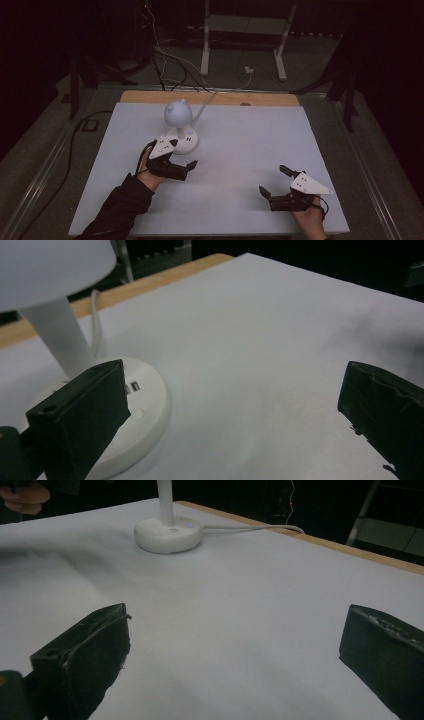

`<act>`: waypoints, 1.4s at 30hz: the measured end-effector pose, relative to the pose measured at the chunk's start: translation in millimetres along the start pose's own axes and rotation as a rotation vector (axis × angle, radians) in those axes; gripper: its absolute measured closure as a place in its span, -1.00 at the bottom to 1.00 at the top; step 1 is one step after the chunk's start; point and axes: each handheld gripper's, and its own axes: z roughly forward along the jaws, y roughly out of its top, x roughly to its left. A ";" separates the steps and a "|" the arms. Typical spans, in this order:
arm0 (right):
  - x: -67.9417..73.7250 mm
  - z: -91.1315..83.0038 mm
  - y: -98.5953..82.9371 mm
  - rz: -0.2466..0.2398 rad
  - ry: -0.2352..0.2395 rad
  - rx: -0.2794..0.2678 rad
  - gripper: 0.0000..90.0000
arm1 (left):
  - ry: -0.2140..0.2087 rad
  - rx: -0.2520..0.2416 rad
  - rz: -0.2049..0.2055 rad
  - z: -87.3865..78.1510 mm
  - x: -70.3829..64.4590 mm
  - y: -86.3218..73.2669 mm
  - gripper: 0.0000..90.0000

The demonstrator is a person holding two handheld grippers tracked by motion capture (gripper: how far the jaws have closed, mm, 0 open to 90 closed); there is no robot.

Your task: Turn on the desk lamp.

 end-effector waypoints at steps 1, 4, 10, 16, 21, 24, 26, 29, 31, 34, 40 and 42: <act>-0.2 -0.1 0.1 -0.001 -0.001 -0.002 -1.00 | 0.002 0.004 0.002 1.6 0.2 0.2 -0.99; -0.7 0.0 -0.2 0.004 0.000 -0.002 -1.00 | 0.006 0.020 0.009 7.2 1.6 0.0 -0.99; -0.8 -0.3 -0.2 0.006 0.002 -0.003 -1.00 | 0.022 0.070 0.007 20.4 7.3 -5.4 -0.99; -1.1 -0.3 -0.4 0.005 0.005 -0.003 -1.00 | 0.056 0.100 -0.007 28.9 16.3 -10.4 -0.85; -1.3 -0.1 -0.4 0.005 0.006 -0.002 -1.00 | 0.097 0.103 -0.007 32.5 21.2 -11.4 -0.62; -1.3 -0.2 -0.5 0.003 0.006 -0.002 -1.00 | 0.114 0.108 -0.005 33.8 22.2 -11.2 -0.51; -1.8 0.1 -0.7 0.007 0.006 -0.003 -1.00 | 0.120 0.111 -0.009 34.6 23.3 -11.7 -0.43; -1.7 0.1 -0.8 0.003 0.007 -0.002 -1.00 | 0.132 0.114 -0.016 35.8 24.8 -12.5 -0.26; -1.8 0.0 -0.6 0.005 0.006 -0.003 -1.00 | 0.144 0.113 -0.013 35.9 25.2 -13.0 -0.07; -1.8 0.2 -0.8 0.004 0.007 -0.002 -1.00 | 0.157 0.113 -0.005 36.8 25.1 -13.1 0.14; -2.0 0.1 -0.9 0.006 0.009 -0.002 -1.00 | 0.184 0.125 -0.003 40.1 26.9 -13.1 0.31; -2.0 0.0 -0.7 0.006 0.008 -0.003 -1.00 | 0.186 0.124 -0.010 40.7 28.4 -13.2 0.35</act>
